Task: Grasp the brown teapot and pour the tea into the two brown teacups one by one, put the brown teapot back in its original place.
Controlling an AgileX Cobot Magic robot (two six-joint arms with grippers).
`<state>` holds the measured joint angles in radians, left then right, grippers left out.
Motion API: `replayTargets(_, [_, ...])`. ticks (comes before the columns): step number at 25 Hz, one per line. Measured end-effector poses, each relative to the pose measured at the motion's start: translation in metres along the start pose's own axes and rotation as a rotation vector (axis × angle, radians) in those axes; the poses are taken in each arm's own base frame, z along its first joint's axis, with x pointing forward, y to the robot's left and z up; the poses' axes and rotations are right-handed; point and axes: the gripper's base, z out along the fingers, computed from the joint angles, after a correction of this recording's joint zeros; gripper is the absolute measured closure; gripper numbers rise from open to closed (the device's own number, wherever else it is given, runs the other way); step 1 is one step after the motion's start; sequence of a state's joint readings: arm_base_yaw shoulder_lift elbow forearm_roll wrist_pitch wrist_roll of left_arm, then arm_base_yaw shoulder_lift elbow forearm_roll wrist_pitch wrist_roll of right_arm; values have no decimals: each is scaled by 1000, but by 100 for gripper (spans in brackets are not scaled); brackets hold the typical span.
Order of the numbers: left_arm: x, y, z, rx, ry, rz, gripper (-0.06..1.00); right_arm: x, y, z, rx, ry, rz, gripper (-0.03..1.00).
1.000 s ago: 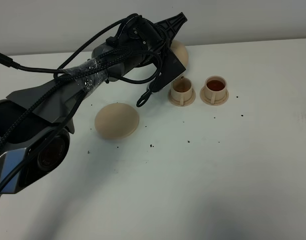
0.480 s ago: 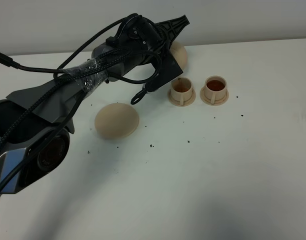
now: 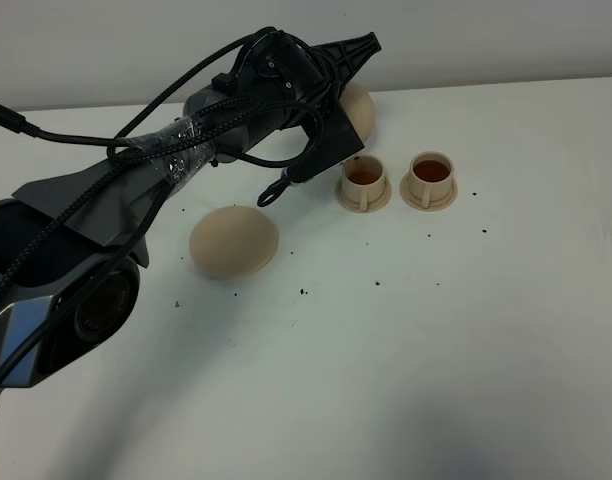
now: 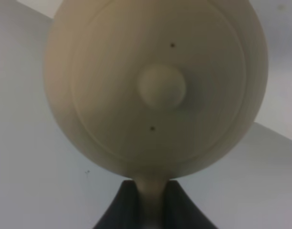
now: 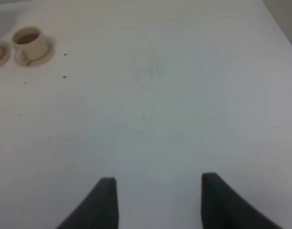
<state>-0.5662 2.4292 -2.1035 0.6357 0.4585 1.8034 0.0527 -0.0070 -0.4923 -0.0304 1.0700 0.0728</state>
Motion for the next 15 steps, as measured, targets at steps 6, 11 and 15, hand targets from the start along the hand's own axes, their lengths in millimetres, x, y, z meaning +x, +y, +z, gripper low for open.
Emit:
replayTargets(6, [0, 1, 0, -12, 1, 7, 79, 0, 0, 0, 0, 0, 0, 54])
replayTargets(11, [0, 2, 0, -25, 5, 10, 79, 0, 0, 0, 0, 0, 0, 54])
replayTargets(15, [0, 2, 0, -25, 5, 15, 79, 0, 0, 0, 0, 0, 0, 54])
